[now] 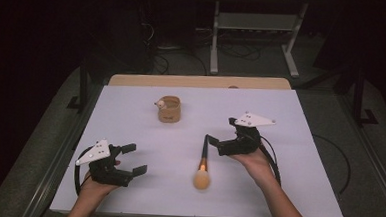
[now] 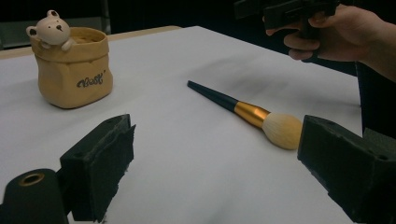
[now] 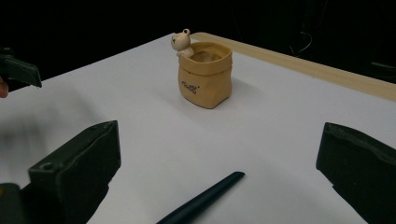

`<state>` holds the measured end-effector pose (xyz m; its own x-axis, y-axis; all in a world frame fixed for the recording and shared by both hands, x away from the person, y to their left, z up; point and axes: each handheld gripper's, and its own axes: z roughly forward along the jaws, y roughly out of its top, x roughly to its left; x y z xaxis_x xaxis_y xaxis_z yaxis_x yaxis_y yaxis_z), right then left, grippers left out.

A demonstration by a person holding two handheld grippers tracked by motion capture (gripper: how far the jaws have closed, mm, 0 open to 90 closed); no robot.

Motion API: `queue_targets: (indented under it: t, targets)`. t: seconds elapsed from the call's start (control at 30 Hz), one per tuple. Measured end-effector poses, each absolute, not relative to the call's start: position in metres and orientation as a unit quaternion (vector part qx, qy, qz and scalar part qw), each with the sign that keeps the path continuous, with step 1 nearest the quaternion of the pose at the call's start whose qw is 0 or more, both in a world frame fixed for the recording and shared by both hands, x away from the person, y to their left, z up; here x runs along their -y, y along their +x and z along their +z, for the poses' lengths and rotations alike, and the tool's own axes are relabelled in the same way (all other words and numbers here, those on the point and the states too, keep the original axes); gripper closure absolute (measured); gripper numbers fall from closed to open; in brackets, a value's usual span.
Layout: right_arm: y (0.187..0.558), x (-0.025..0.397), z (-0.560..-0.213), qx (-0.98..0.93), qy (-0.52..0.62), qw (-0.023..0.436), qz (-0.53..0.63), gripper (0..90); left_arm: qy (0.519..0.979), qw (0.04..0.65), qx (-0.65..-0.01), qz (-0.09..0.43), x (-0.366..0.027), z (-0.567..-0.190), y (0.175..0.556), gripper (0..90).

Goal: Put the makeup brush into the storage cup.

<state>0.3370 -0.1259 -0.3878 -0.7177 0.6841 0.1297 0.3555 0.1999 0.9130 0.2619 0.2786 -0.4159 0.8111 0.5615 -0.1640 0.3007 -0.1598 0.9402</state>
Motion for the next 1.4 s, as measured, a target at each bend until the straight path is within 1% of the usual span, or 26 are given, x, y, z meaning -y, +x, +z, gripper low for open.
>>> queue_targets:
  t: [0.33,0.77,0.83,0.9,0.93,1.4]
  targets:
    - [0.343,0.115,-0.388,-0.769,0.341,0.148,0.520,0.0,0.752,0.582,-0.287,0.111,-0.279,-0.416,0.262,10.1]
    - [0.350,0.103,-0.387,-0.795,0.345,0.128,0.483,0.0,0.753,0.582,-0.287,0.111,-0.279,-0.416,0.262,10.1]
    - [0.351,0.100,-0.387,-0.798,0.350,0.119,0.476,0.0,0.753,0.582,-0.287,0.111,-0.279,-0.416,0.262,10.1]
    - [0.353,0.099,-0.388,-0.802,0.344,0.122,0.472,0.0,0.753,0.582,-0.287,0.111,-0.279,-0.416,0.262,10.1]
    - [0.355,0.097,-0.389,-0.808,0.347,0.115,0.463,0.0,0.753,0.581,-0.287,0.111,-0.279,-0.416,0.262,10.1]
    - [0.362,0.085,-0.388,-0.821,0.347,0.103,0.441,0.0,0.752,0.583,-0.287,0.111,-0.278,-0.416,0.262,10.1]
